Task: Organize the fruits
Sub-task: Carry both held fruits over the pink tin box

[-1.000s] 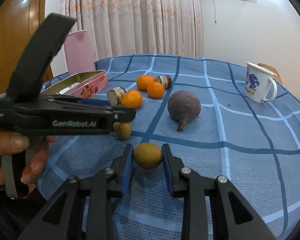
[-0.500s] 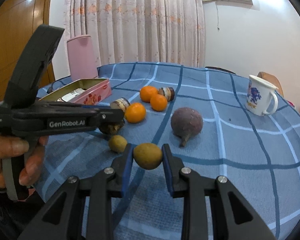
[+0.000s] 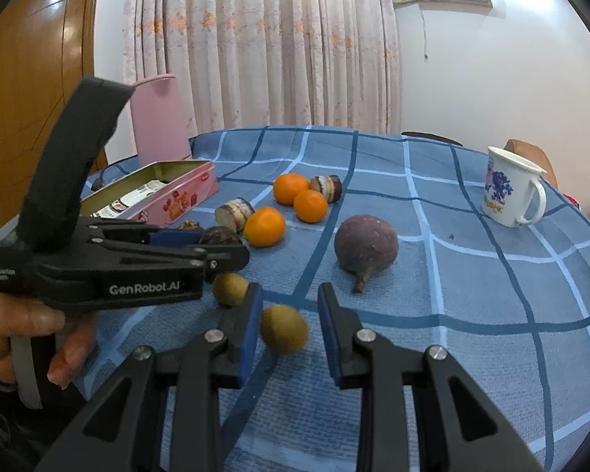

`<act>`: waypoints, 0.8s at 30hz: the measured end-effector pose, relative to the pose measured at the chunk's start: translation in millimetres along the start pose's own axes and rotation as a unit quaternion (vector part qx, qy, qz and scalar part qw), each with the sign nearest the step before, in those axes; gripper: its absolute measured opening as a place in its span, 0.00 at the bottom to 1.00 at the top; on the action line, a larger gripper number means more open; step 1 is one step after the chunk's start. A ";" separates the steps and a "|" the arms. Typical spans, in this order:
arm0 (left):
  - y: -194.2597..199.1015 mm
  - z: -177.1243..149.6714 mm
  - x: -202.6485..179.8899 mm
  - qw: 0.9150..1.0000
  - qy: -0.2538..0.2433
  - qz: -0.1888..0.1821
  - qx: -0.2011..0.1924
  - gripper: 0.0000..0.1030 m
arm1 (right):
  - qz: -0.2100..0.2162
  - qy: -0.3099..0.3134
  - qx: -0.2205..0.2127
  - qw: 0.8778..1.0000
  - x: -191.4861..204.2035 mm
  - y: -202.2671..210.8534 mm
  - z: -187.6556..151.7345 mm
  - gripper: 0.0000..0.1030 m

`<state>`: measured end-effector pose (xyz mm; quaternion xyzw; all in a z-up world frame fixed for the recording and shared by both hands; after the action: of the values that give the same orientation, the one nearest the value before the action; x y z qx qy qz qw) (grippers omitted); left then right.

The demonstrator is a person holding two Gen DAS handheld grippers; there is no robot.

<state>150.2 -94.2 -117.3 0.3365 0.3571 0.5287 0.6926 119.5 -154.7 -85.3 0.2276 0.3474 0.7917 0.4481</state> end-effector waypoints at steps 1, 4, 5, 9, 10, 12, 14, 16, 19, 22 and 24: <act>0.0 -0.5 -0.6 1.000 -0.002 -0.001 0.000 0.37 | 0.001 0.000 0.000 1.000 -0.3 -0.3 0.0 0.31; 0.3 -0.9 -0.4 1.000 0.000 -0.002 -0.001 0.36 | 0.002 0.003 0.001 1.000 -0.1 -1.0 0.0 0.31; 0.7 -1.1 -0.2 1.000 0.000 -0.003 -0.001 0.36 | 0.003 0.005 0.002 1.000 0.1 -1.8 -0.1 0.31; 7.3 -0.8 3.4 1.000 0.008 -0.010 -0.016 0.26 | 0.005 0.004 0.009 1.000 -0.5 -5.3 -3.1 0.31; 10.7 -0.8 4.7 1.000 0.008 -0.010 -0.021 0.26 | 0.015 0.003 0.013 1.000 0.5 -5.1 -4.6 0.31; 16.0 -0.6 6.0 0.999 0.009 -0.017 -0.027 0.26 | 0.027 0.009 0.018 0.999 5.2 -5.3 -5.7 0.35; 15.5 -1.1 6.0 0.999 0.008 -0.022 -0.025 0.26 | 0.025 0.022 0.022 0.999 12.3 -6.6 -8.7 0.39; 10.0 -2.5 6.0 1.000 0.008 -0.025 -0.018 0.26 | 0.021 0.028 0.033 0.999 15.5 -12.0 -12.3 0.38; 11.5 -3.2 4.1 0.999 0.007 -0.033 -0.020 0.26 | 0.009 0.029 0.041 0.999 13.8 -18.0 -16.0 0.29; 20.5 -1.6 4.8 0.999 0.009 -0.038 -0.032 0.26 | 0.013 0.029 0.031 0.999 14.0 -12.2 -12.4 0.29; 31.6 0.7 7.4 0.998 0.013 -0.042 -0.044 0.26 | 0.017 0.033 0.024 0.999 15.7 -7.1 -6.4 0.29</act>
<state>136.6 -80.3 -91.3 0.2837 0.3564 0.5183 0.7238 111.3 -140.8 -94.1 0.2179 0.3766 0.7977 0.4175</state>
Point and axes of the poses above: each gripper's, at about its wrist camera, not at the fingertips, and y roughly against the way its jaws point, x to its left, z to its top, the point moved 7 cm from there along -y, roughly the way its jaws point, and after that the axes turned 15 degrees about x, right-handed, at the moved point
